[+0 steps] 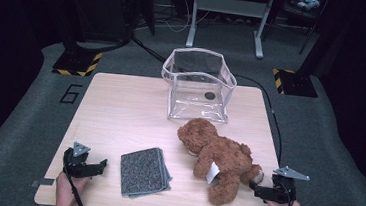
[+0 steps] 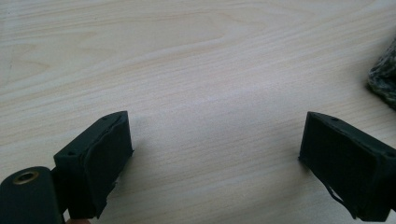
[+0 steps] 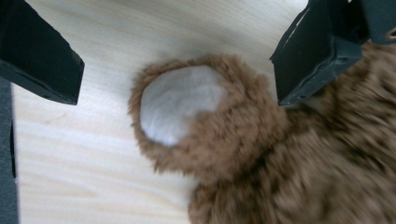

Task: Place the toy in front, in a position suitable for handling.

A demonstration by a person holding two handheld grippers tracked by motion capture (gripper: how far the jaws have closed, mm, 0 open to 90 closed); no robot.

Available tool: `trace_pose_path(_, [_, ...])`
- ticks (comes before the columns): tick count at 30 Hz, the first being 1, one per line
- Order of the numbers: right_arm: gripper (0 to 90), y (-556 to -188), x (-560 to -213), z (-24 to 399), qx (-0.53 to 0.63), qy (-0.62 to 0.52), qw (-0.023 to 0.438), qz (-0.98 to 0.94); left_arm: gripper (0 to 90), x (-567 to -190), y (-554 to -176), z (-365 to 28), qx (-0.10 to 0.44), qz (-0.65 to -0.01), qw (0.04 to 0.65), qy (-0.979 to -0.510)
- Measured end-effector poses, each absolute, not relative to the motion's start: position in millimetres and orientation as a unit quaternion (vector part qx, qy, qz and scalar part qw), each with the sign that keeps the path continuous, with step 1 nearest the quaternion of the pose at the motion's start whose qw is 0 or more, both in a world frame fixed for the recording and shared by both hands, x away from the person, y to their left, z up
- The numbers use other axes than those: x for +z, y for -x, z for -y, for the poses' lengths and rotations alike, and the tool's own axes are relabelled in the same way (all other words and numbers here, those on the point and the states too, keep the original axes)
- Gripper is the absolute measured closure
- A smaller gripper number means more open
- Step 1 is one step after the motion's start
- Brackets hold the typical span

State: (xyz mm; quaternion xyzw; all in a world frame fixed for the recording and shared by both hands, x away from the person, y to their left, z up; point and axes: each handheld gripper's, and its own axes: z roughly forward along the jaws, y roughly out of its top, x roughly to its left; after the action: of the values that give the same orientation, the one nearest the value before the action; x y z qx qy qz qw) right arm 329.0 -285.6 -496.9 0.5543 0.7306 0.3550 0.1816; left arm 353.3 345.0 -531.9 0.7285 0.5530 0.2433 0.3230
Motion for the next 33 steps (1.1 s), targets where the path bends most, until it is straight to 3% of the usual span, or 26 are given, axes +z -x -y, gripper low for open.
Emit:
trace_pose_path(18, [2.4, -338.5, -412.9, 252.2, 0.378, -0.513, 0.195, -0.746, 8.8, -532.4, -353.5, -344.9, 0.246, -0.553, 0.324, -0.727])
trace_pose_path(33, [3.6, -371.8, -393.7, 193.8, 0.367, -0.46, 0.183, -0.788, 8.8, -532.4, -353.5, -344.9, 0.245, -0.553, 0.324, -0.727])
